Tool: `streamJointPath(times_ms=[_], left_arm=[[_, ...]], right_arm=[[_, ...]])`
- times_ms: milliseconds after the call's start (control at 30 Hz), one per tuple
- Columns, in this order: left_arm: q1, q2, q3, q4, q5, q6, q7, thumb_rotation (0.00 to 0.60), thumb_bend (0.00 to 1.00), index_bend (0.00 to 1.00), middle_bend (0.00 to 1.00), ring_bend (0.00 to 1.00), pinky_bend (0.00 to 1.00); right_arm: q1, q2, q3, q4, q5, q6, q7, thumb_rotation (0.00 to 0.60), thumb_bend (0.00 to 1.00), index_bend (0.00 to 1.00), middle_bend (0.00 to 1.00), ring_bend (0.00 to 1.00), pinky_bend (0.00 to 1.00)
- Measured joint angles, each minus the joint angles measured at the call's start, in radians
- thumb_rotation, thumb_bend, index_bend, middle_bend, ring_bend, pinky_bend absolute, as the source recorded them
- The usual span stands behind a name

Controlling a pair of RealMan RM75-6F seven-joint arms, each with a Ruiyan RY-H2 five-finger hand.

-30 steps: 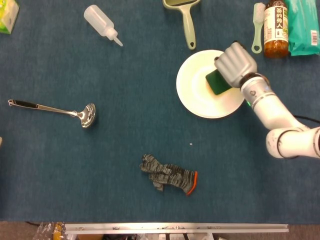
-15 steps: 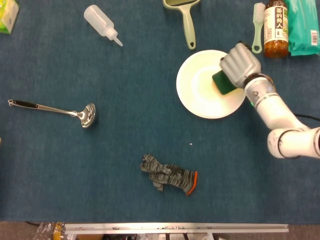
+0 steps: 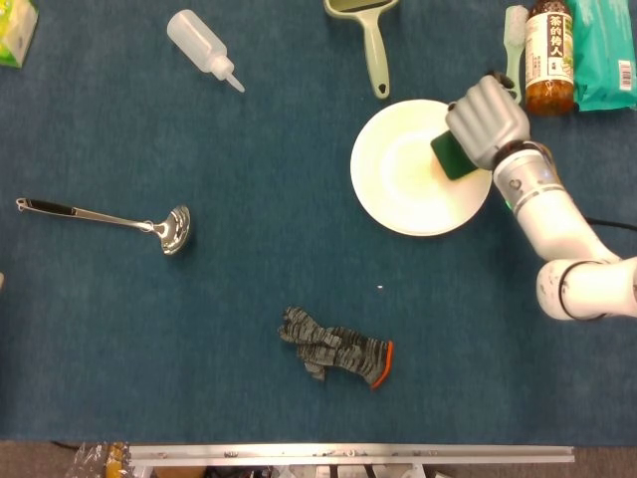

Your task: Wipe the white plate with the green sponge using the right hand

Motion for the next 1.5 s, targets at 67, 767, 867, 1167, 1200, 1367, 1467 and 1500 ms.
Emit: streamJointPath(times_ms=[67, 767, 867, 1167, 1200, 1367, 1467, 1500], left_arm=[[0.001, 0.000, 0.000, 0.000, -0.001, 0.000, 0.000, 0.600, 0.18, 0.38, 0.30, 0.22, 0.36], [0.006, -0.006, 0.000, 0.013, -0.006, -0.005, -0.013, 0.600, 0.18, 0.38, 0.30, 0.22, 0.36], [0.005, -0.006, -0.001, 0.011, -0.007, -0.005, -0.012, 0.600, 0.18, 0.38, 0.30, 0.22, 0.36], [0.001, -0.005, -0.003, 0.002, -0.004, -0.005, 0.001, 0.600, 0.18, 0.38, 0.30, 0.22, 0.36], [0.001, -0.005, -0.002, 0.000, -0.004, -0.005, 0.003, 0.600, 0.18, 0.38, 0.30, 0.22, 0.36], [0.001, -0.007, -0.001, 0.001, -0.006, -0.010, 0.004, 0.600, 0.18, 0.38, 0.30, 0.22, 0.36], [0.002, -0.008, -0.001, 0.007, -0.010, -0.013, -0.003, 0.600, 0.18, 0.38, 0.30, 0.22, 0.36], [0.003, -0.008, 0.000, 0.010, -0.012, -0.014, -0.007, 0.600, 0.18, 0.38, 0.30, 0.22, 0.36]], right_arm=[[-0.002, -0.008, 0.009, 0.011, -0.017, -0.010, 0.017, 0.600, 0.13, 0.34, 0.54, 0.50, 0.37], [-0.014, -0.050, -0.014, 0.050, -0.036, -0.017, -0.009, 0.600, 0.13, 0.34, 0.54, 0.50, 0.37], [-0.010, -0.024, -0.028, 0.003, -0.006, 0.021, -0.049, 0.600, 0.13, 0.34, 0.54, 0.50, 0.37], [-0.011, 0.055, -0.031, -0.114, 0.031, 0.106, -0.084, 0.600, 0.13, 0.34, 0.54, 0.50, 0.37], [-0.013, 0.055, -0.027, -0.113, 0.026, 0.104, -0.077, 0.600, 0.13, 0.34, 0.54, 0.50, 0.37], [-0.025, 0.038, -0.007, -0.069, -0.009, 0.066, -0.027, 0.600, 0.13, 0.34, 0.54, 0.50, 0.37], [-0.033, 0.016, 0.002, -0.027, -0.026, 0.035, -0.004, 0.600, 0.13, 0.34, 0.54, 0.50, 0.37], [-0.036, 0.009, 0.005, -0.013, -0.031, 0.025, 0.005, 0.600, 0.13, 0.34, 0.54, 0.50, 0.37]])
